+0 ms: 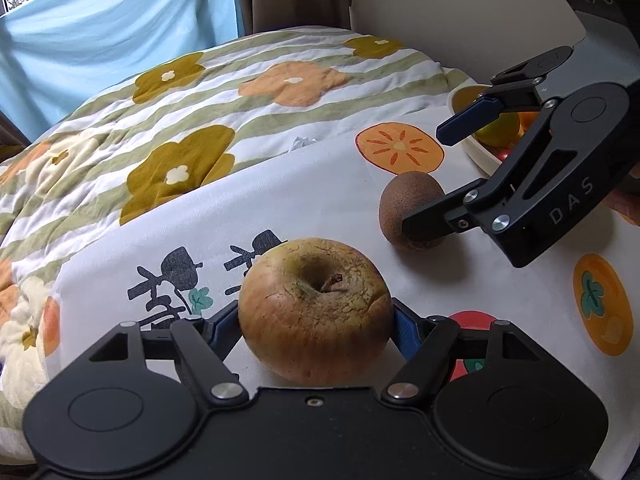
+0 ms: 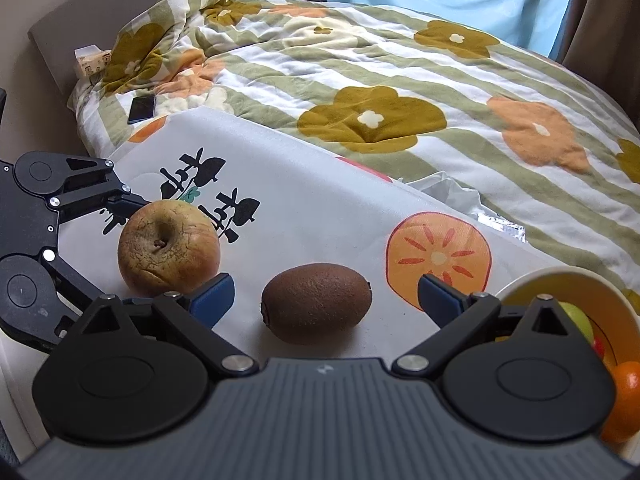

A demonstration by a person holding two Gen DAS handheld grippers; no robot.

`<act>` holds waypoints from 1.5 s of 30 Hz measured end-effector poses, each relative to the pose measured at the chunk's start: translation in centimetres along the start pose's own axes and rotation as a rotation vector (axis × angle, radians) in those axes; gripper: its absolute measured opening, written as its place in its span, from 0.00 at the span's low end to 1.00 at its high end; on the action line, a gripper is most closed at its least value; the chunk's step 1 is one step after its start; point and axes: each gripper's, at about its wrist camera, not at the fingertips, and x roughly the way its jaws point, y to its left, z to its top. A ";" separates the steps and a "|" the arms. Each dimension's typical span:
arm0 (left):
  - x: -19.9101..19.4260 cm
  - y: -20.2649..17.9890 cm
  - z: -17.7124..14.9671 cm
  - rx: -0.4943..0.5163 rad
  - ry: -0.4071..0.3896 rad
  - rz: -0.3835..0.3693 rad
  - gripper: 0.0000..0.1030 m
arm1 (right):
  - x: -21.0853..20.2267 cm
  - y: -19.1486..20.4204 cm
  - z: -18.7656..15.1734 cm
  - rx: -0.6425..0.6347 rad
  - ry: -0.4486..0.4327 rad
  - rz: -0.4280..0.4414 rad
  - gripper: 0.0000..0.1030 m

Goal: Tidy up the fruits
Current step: 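Grasp the brown apple with left tool while right tool grasps the kiwi, then carry brown apple and kiwi into the duck bowl and open both tools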

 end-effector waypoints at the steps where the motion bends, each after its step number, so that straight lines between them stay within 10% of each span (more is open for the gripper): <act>1: 0.0 0.0 0.0 0.001 -0.001 0.003 0.76 | 0.2 0.0 0.0 -0.001 0.005 0.000 1.00; 15: -0.3 1.1 -0.7 -0.027 -0.012 0.039 0.76 | 2.3 0.3 -0.7 0.048 0.051 -0.005 1.00; 28: -2.3 0.1 -1.2 -0.092 -0.060 0.131 0.76 | 1.9 0.6 -1.8 0.044 0.017 0.010 0.79; 45: -9.6 -6.1 0.9 -0.220 -0.191 0.247 0.76 | -9.1 -1.1 -4.6 0.045 -0.102 0.032 0.79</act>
